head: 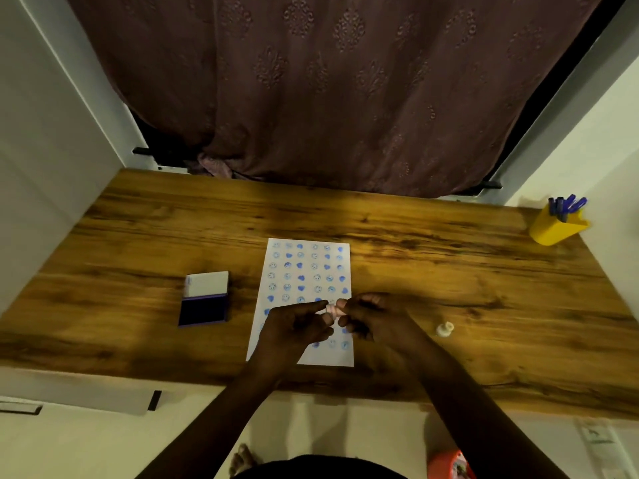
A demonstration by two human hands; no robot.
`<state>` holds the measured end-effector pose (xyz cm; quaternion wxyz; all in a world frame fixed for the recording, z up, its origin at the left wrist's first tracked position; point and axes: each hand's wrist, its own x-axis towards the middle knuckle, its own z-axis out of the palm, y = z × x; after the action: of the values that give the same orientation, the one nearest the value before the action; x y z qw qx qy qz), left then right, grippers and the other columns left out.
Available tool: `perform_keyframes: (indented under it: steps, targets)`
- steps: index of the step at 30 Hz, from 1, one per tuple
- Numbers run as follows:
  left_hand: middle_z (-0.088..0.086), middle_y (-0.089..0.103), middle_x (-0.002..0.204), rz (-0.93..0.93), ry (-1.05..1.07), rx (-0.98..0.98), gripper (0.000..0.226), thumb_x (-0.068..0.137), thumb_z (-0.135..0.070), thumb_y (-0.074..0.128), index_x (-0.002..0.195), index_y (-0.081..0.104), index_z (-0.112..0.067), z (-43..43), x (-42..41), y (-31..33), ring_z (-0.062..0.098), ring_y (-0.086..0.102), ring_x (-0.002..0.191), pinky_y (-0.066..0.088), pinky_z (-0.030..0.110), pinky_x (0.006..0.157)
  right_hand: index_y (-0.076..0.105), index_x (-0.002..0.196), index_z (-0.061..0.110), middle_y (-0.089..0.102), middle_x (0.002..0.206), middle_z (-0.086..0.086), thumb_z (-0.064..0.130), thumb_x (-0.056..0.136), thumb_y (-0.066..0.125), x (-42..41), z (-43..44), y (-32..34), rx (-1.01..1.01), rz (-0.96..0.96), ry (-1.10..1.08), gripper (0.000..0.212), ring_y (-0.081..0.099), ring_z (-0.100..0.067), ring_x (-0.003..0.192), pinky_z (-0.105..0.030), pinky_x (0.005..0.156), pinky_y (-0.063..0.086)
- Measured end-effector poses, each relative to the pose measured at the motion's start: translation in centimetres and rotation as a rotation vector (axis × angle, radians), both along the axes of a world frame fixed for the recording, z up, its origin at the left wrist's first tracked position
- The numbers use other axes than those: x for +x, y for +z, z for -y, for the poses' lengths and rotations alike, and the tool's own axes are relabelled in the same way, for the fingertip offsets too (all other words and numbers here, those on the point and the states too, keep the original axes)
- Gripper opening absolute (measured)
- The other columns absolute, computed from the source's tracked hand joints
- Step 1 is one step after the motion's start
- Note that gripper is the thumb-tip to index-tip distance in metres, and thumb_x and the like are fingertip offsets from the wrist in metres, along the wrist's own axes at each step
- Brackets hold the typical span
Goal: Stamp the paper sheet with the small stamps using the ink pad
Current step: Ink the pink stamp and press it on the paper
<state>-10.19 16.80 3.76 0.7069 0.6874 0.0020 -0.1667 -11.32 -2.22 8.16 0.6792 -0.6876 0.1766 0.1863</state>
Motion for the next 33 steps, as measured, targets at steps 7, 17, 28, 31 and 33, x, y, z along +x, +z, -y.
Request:
perform_keyframes:
  steps: [7,17,28,31,33]
  targets:
    - [0.002,0.083,0.106,-0.018,0.083,-0.025,0.021,0.087,-0.018,0.079,0.106,0.081,-0.029,-4.3,0.1,-0.1,0.025,0.081,0.094,0.065,0.03,0.076,0.08,0.105,0.012,0.08,0.1,-0.011,0.026,0.077,0.086,1.3,-3.6,-0.3,-0.031,0.127,0.094,0.032,0.078,-0.02,0.088,-0.026,0.075,0.061]
    - [0.006,0.082,0.094,-0.061,0.301,-0.029,0.011,0.086,-0.015,0.08,0.091,0.079,-0.025,-13.8,-0.3,-1.8,0.028,0.08,0.09,0.065,0.05,0.083,0.079,0.101,0.035,0.079,0.096,0.015,0.045,0.077,0.085,5.9,-11.1,-1.2,-0.453,0.324,0.289,0.026,0.073,0.003,0.088,-0.013,0.073,0.059]
    - [0.012,0.083,0.089,-0.084,0.47,-0.016,0.014,0.091,-0.001,0.074,0.103,0.08,-0.002,-22.5,-1.6,-3.1,0.023,0.081,0.085,0.061,0.021,0.069,0.069,0.122,0.012,0.071,0.128,-0.01,0.037,0.099,0.063,9.9,-20.8,-4.4,-0.879,0.437,0.744,0.034,0.066,-0.026,0.121,-0.036,0.1,0.056]
    - [0.01,0.083,0.087,-0.081,0.474,-0.004,0.012,0.092,-0.002,0.074,0.102,0.081,-0.004,-23.4,-1.5,-3.2,0.02,0.081,0.082,0.06,0.018,0.066,0.066,0.122,0.011,0.067,0.13,-0.013,0.036,0.101,0.06,10.2,-22.1,-5.0,-0.999,0.431,0.802,0.033,0.063,-0.028,0.124,-0.037,0.1,0.056]
    - [0.011,0.083,0.088,-0.083,0.465,-0.017,0.012,0.092,-0.001,0.073,0.101,0.081,-0.003,-23.7,-1.3,-3.3,0.021,0.081,0.082,0.06,0.018,0.067,0.065,0.123,0.011,0.066,0.131,-0.013,0.035,0.102,0.058,10.4,-22.5,-5.2,-1.043,0.416,0.819,0.033,0.062,-0.028,0.124,-0.037,0.101,0.055]
